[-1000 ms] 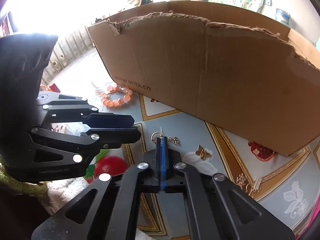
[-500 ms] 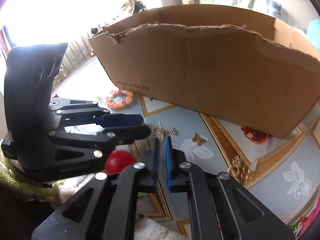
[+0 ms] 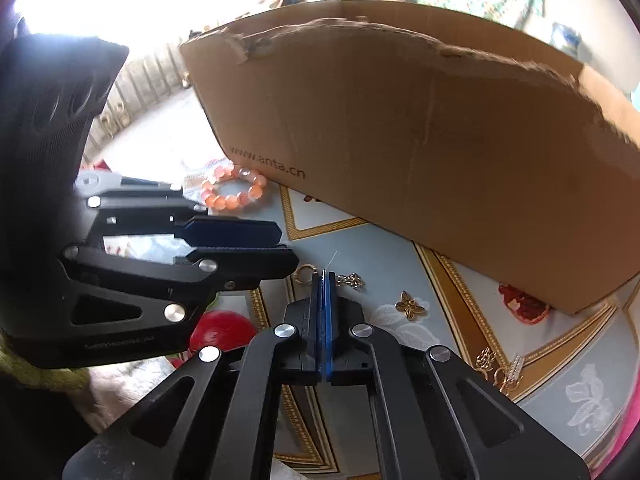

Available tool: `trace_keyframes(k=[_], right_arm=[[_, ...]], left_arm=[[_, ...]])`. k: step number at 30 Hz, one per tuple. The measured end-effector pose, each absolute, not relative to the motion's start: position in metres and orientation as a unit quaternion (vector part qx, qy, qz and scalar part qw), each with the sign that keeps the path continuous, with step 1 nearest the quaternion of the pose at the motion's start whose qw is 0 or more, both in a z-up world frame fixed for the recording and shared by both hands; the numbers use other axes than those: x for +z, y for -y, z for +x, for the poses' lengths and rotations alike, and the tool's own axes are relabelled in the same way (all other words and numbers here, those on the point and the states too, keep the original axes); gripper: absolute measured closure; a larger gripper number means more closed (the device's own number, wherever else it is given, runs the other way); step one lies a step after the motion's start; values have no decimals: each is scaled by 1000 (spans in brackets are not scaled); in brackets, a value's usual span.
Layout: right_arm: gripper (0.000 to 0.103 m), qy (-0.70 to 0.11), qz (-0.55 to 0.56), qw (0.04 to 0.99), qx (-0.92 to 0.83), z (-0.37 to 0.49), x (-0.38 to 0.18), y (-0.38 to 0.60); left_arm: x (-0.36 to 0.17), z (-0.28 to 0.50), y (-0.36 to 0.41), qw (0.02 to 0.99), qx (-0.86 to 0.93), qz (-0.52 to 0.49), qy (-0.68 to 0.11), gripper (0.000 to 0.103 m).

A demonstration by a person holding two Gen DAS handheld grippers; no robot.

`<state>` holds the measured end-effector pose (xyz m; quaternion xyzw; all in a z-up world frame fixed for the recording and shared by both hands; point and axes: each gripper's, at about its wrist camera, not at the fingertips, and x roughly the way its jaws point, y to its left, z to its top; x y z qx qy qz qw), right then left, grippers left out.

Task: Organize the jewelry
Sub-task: 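Close the right gripper on the small metal charm beside the box, then lift the charm with the right gripper, carry it over the box, open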

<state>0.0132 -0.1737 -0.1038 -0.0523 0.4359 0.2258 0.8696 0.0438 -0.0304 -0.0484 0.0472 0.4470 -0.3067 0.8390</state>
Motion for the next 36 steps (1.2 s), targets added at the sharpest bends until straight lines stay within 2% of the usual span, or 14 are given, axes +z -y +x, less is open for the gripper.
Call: trace_keyframes(k=[6,9,19,23,26,36], right_arm=[[103,-441,-26,872,211,8,-97,193],[103,-438,-1,873,213,0,-94,203],[103,-420,71,876,225,-21,-80,223],[103,-415,85,877,225,-24,-76,232],[103,-413,94,877,227,-26,-73,241],[103,-402,101,882,222,-34,-62,258]], left_arm=[[-46,40,29,835,-320,49,-446,84],[-46,37,34,833,-324,55,-444,75],[-47,33,57,841,-309,127,-425,74],[-49,33,66,843,-299,161,-418,81],[-50,34,68,843,-295,162,-418,93],[-47,30,75,846,-298,160,-412,93]])
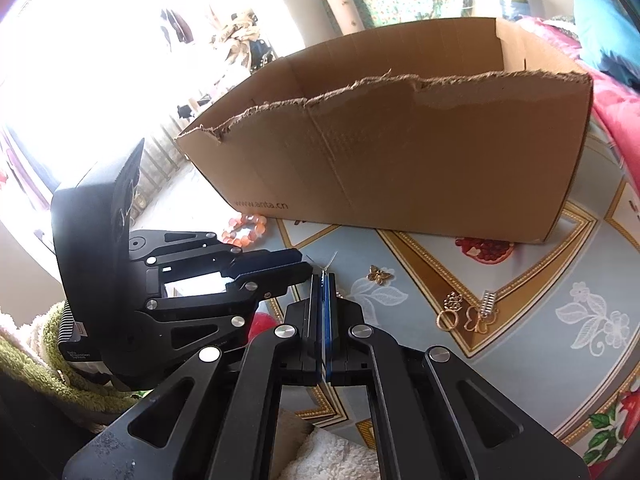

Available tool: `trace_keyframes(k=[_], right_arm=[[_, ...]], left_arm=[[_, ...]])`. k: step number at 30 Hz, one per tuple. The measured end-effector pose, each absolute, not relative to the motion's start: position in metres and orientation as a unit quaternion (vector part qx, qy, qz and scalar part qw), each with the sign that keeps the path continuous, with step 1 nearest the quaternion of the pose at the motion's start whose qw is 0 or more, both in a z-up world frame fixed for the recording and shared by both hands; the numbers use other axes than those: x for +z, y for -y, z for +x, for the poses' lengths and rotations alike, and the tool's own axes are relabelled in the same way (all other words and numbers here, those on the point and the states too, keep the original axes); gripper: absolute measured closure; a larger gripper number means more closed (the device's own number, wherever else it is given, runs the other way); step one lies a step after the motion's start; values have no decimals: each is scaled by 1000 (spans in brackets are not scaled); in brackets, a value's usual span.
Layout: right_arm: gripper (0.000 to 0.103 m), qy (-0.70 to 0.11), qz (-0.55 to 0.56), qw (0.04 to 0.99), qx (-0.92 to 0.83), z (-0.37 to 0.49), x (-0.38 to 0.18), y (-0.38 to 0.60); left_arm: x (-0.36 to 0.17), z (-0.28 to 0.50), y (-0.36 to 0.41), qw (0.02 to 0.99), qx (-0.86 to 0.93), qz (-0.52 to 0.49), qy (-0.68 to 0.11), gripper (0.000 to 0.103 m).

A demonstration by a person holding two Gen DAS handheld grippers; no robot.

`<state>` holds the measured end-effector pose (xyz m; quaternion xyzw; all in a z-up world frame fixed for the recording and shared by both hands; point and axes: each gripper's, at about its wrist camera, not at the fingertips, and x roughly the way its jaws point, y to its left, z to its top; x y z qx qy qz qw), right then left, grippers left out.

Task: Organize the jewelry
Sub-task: 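Lift the charm with the right gripper, carry it over the box, open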

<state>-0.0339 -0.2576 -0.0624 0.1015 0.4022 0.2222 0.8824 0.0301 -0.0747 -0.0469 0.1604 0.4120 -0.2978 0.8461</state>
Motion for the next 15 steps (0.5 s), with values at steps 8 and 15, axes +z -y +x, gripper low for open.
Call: trace_keyframes(k=[8,15], right_arm=[[103,-357,89,902,225,-45,-25,258],[103,-274,72,926,250,-44,35,256]], left_arm=[[-3,17,53,859,-328,115,-377,93],[66,21,40,886,-342,93,-299,93]])
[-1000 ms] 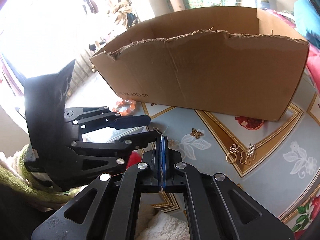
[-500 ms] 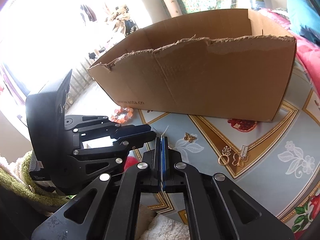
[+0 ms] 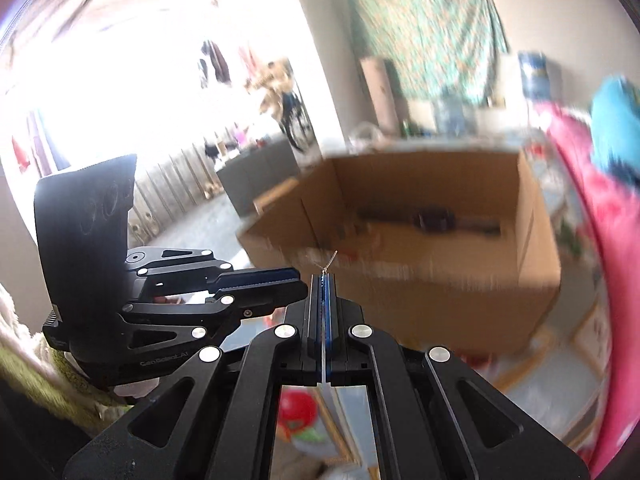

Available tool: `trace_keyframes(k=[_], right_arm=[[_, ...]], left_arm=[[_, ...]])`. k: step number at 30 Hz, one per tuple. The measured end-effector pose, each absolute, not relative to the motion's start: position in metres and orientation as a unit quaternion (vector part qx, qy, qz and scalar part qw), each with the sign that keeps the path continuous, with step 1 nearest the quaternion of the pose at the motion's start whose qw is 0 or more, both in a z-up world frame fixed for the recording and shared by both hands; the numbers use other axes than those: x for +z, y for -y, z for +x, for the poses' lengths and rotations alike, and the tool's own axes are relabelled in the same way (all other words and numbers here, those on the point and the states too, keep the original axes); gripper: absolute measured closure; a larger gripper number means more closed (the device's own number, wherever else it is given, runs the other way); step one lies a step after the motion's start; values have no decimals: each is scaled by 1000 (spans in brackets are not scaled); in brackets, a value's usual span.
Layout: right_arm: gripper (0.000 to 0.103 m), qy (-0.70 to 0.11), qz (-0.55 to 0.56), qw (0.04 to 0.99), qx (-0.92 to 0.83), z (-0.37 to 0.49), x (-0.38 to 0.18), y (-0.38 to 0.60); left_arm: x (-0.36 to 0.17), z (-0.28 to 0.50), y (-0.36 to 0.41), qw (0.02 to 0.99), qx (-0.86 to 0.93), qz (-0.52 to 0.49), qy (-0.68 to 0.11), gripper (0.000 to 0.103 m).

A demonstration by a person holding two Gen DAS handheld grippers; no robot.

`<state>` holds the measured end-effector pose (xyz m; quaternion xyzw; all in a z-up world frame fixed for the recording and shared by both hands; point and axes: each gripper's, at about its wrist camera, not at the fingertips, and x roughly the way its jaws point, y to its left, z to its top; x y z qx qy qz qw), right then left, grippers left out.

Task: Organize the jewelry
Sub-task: 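Lift the charm with the right gripper, carry it over the box, open, then move the open right gripper back to the gold jewelry beside the box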

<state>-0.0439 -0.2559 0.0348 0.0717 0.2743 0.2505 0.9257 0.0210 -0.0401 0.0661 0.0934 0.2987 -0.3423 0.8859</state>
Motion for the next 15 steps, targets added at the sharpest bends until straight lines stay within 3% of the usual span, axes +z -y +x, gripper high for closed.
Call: trace_keyframes(k=[5,15], right_arm=[[103,-259,75,933,238,-11,54,260],[99,-349,90,914,185,77,25,276]], left_arm=[[75,63,47,892,-327,98,-295,93],[40,154,72,871,-311,78,-372,91]])
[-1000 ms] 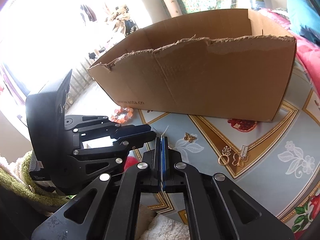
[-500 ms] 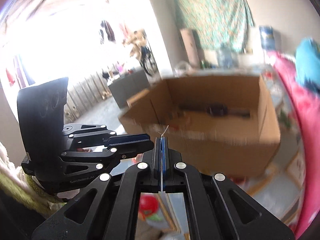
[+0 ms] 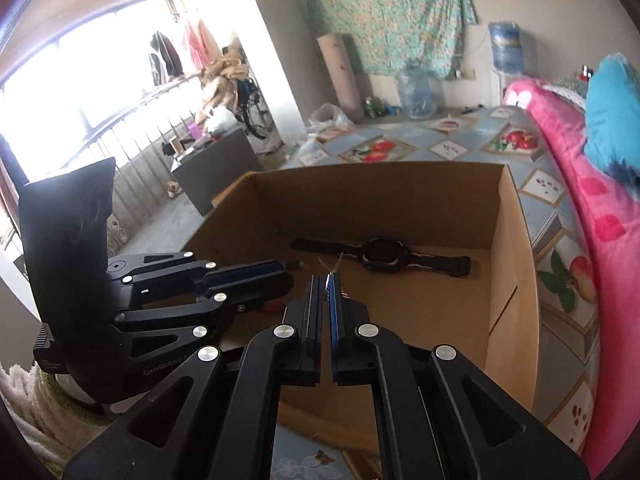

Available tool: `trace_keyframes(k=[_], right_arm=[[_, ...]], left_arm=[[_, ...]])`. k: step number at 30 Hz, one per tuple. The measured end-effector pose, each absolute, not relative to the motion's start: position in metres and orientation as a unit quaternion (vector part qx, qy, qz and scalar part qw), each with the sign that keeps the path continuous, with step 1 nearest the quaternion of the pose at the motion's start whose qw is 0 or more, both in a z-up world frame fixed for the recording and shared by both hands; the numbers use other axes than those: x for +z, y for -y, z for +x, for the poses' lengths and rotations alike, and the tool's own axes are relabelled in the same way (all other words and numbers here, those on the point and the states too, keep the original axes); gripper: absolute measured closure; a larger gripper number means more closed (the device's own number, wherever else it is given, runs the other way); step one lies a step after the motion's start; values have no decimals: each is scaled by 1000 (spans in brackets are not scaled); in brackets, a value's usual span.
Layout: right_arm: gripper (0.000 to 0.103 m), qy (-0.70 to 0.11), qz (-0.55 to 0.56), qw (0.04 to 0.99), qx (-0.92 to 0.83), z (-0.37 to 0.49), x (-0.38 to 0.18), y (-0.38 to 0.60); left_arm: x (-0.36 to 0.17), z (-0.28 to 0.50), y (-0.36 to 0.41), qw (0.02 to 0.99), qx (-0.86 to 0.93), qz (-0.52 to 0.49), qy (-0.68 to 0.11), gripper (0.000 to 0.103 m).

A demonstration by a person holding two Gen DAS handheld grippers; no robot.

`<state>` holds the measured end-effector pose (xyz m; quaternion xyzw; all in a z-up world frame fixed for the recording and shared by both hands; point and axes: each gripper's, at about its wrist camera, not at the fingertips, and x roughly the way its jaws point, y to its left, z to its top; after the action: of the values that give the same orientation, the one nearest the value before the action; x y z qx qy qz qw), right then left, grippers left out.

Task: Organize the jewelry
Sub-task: 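Move the open right gripper back to the gold jewelry beside the box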

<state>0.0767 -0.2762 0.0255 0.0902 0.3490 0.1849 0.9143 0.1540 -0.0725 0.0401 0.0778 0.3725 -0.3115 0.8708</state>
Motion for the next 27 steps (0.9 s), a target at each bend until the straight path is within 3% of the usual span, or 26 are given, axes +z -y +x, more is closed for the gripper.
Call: trace_keyframes(k=[4,15,22,27], right_arm=[[91,-348,95,916,173,82,27,286],[88,-287,116,937,164,45,50,311],[86,-251,132,939,193,-15,49,321],[86,-275,143,928,206,-44,32,322]], left_arm=[[37,164,72,871,-308,62,-378,78],[59,145,47,893,-302,35,-332,78],[68,86,22,892,-339,39,-297,74],[58,36,18,868,-385,57,-309,71]])
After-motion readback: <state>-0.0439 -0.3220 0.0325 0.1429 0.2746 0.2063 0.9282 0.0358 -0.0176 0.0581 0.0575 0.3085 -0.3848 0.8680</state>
